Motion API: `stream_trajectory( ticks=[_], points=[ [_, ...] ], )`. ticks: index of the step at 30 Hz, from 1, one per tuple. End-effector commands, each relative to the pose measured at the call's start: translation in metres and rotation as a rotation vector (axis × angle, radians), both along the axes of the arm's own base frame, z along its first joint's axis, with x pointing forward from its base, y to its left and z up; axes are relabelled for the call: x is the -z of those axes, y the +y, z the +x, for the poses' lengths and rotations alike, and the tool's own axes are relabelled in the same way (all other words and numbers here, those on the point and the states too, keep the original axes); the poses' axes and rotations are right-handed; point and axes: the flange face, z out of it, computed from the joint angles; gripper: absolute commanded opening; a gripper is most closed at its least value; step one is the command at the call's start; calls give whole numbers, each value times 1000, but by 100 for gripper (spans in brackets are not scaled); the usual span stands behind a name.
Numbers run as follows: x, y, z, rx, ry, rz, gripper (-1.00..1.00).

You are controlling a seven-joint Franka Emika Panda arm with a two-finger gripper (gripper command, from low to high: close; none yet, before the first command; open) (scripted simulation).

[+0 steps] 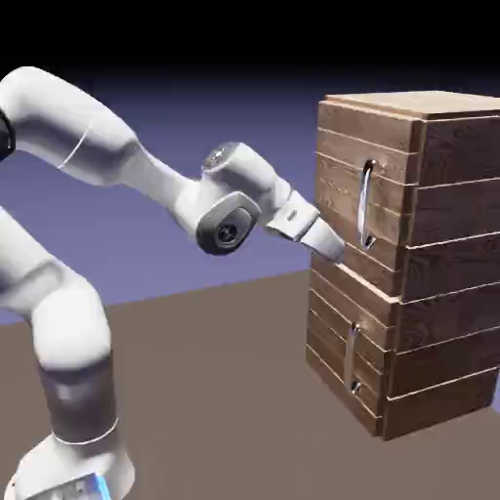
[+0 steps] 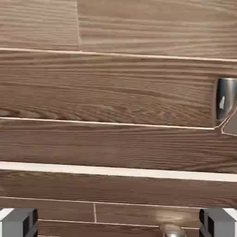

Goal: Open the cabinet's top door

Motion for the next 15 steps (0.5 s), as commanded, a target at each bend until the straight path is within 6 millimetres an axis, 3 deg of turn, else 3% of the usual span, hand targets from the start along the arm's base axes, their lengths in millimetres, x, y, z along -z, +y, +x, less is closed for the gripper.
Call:
stream_trajectory(
  ticks=[1,15],
  points=[
    [-4,2,-1,-36,-8,-38,0],
    [-44,18,-19,-484,-132,-601,0]
  ],
)
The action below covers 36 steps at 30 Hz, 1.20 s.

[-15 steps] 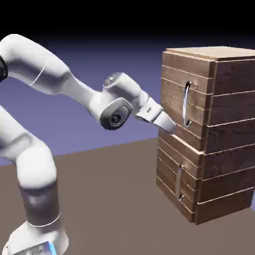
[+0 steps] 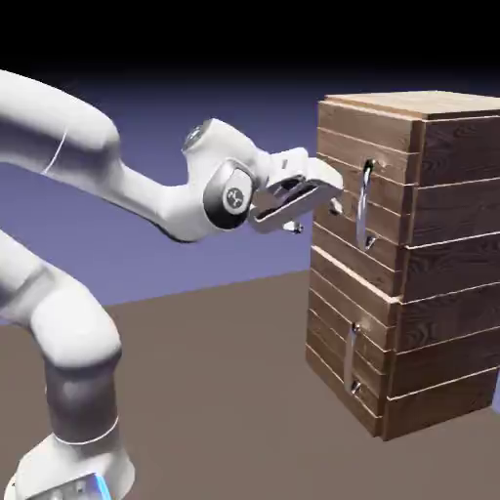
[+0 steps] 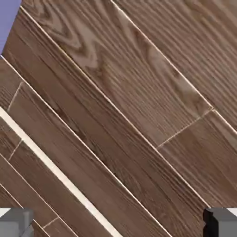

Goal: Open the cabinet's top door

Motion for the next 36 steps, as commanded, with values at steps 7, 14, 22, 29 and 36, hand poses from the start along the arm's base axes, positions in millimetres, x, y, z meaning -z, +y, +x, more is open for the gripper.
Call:
stream_trajectory(
  ticks=[7,14,22,29,36],
  points=[
    [-11,-1,-11,-184,-75,-293,0],
    [-17,-8,-20,-340,-152,-591,0],
    [-16,-22,-28,-485,-236,-939,0],
    [-10,-39,-30,-582,-303,-1248,0],
    [0,-58,-27,-651,-361,-1560,0]
  ],
)
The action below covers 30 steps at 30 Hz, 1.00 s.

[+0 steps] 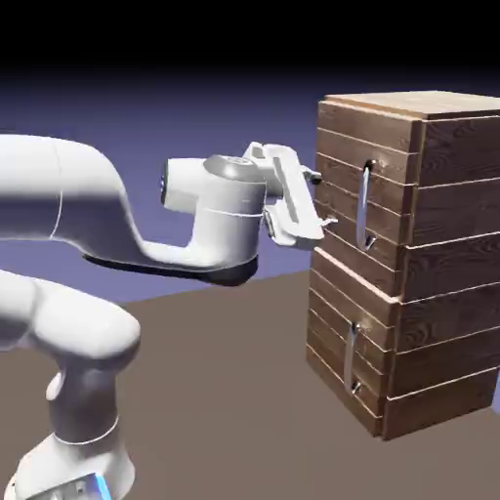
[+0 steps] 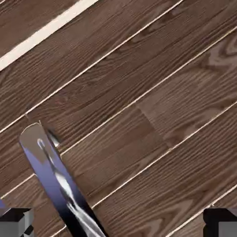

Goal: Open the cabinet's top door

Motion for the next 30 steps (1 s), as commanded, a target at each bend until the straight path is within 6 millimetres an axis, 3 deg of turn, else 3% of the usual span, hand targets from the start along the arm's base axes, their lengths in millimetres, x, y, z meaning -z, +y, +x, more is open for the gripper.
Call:
stream_trajectory(
  ticks=[1,13,18,19,30],
  points=[
    [2,-3,1,-10,-15,-42,0],
    [28,-34,14,-93,-179,-491,0],
    [28,-31,64,-93,-179,-491,0],
    [28,-31,64,-93,-179,-491,-100],
    [28,-15,38,18,-150,-501,-100]
  ],
)
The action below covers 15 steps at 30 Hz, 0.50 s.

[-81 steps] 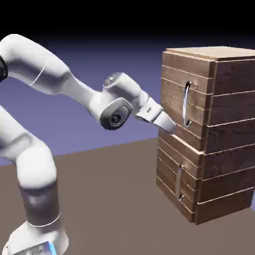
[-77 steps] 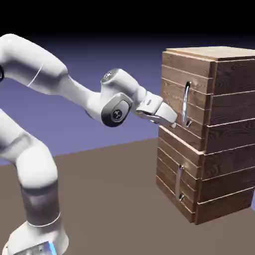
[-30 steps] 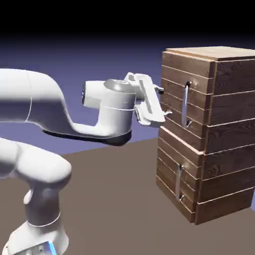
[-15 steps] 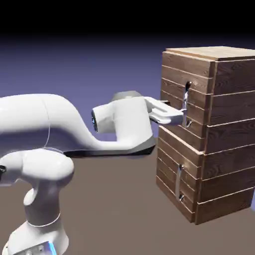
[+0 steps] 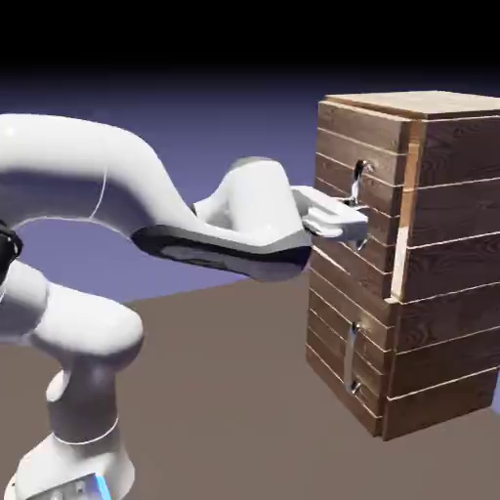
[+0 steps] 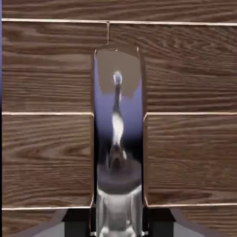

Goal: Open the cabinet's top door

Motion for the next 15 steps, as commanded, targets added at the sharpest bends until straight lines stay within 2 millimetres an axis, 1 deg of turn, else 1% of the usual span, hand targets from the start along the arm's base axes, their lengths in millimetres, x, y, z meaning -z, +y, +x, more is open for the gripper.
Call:
stream_trajectory(
  ticks=[1,8,15],
  points=[
    [0,2,-3,10,0,-3,-100],
    [0,28,-34,161,0,-3,-100],
    [0,57,-59,305,0,-3,-100]
  ],
)
